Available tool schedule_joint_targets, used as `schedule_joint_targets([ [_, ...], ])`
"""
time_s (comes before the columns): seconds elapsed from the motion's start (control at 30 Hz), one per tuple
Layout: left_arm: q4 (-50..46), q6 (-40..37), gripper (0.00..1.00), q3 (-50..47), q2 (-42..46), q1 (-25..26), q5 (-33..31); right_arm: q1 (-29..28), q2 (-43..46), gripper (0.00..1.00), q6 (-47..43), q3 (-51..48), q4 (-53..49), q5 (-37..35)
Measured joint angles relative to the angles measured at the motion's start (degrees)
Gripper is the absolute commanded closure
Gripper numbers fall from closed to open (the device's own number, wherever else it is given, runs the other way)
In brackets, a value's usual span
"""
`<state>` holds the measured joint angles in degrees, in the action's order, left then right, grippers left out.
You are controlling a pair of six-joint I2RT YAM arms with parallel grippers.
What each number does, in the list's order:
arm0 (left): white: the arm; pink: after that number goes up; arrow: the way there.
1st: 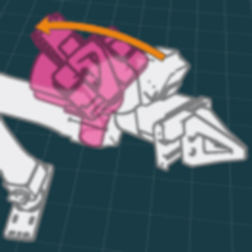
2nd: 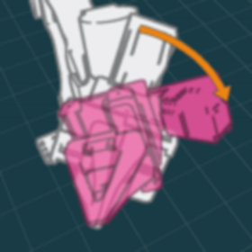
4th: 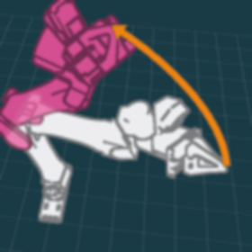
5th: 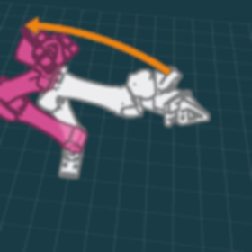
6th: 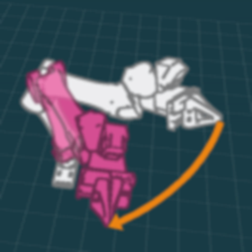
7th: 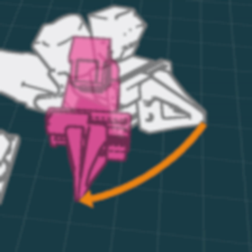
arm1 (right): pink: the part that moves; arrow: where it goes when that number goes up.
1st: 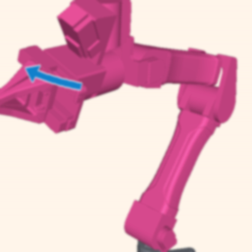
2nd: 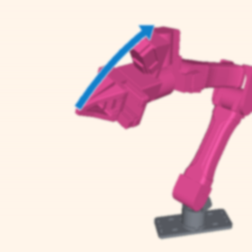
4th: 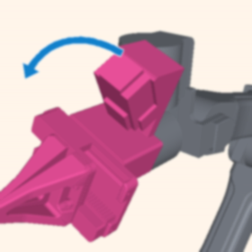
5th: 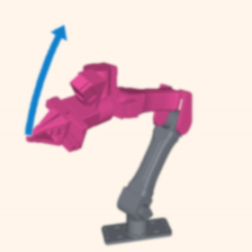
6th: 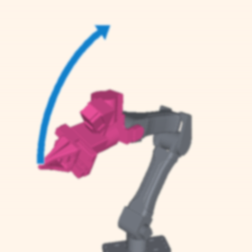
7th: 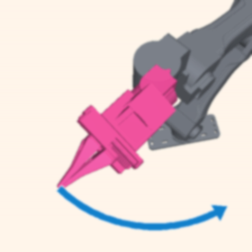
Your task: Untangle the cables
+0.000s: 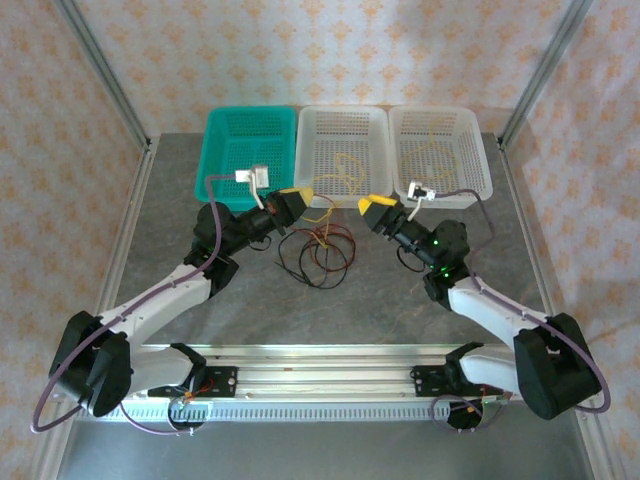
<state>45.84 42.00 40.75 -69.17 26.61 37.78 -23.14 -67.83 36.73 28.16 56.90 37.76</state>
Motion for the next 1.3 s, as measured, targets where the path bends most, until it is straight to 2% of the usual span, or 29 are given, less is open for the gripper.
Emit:
schedule_joint_targets([
  [0.2, 2.4, 1.7, 1.0, 0.0, -0.7, 0.0, 1.0, -1.7, -4.4, 0.34, 1.8, 1.9, 1.9, -0.5],
  [0.47, 3.3, 2.6, 1.0, 0.0, -0.9, 0.0, 1.0, -3.0, -5.0, 0.36, 2.3, 3.0, 4.1, -0.5],
  [0.63, 3.7, 3.1, 1.0, 0.0, -1.7, 0.0, 1.9, -3.2, -6.3, 0.42, 2.5, 4.0, 4.8, -0.5],
  [0.73, 4.7, 3.2, 1.0, 0.0, -2.3, 0.0, 2.7, -3.5, -7.6, 0.52, 3.0, 5.4, 4.9, -0.5],
  [0.9, 5.0, 3.2, 1.0, 0.0, -2.6, 0.0, 3.3, -3.9, -8.4, 0.79, 3.5, 7.0, 4.9, -0.7],
  [1.0, 4.7, 2.8, 1.0, 0.0, -2.6, 0.0, 3.1, -4.1, -8.3, 0.92, 3.5, 7.4, 3.8, -1.7],
  [1.1, 2.6, 1.4, 1.0, 0.1, -2.6, 0.0, 2.2, -4.2, -7.3, 1.0, 3.5, 7.4, 1.6, -3.2],
  [1.13, 1.7, 0.9, 0.89, 0.3, -2.6, 0.0, 2.0, -4.2, -6.7, 1.0, 3.6, 7.4, 0.8, -3.9],
  [1.2, -0.9, -1.0, 0.6, 1.3, -2.6, 0.0, 1.5, -4.2, -5.2, 1.0, 3.5, 7.4, -1.5, -5.9],
  [1.27, -3.5, -2.8, 0.4, 2.7, -2.5, 0.0, 0.4, -4.2, -3.3, 1.0, 3.5, 7.7, -5.2, -9.3],
  [1.3, -5.2, -4.2, 0.34, 3.3, -2.2, 0.0, -0.6, -4.2, -2.5, 1.0, 3.6, 8.2, -7.6, -11.3],
])
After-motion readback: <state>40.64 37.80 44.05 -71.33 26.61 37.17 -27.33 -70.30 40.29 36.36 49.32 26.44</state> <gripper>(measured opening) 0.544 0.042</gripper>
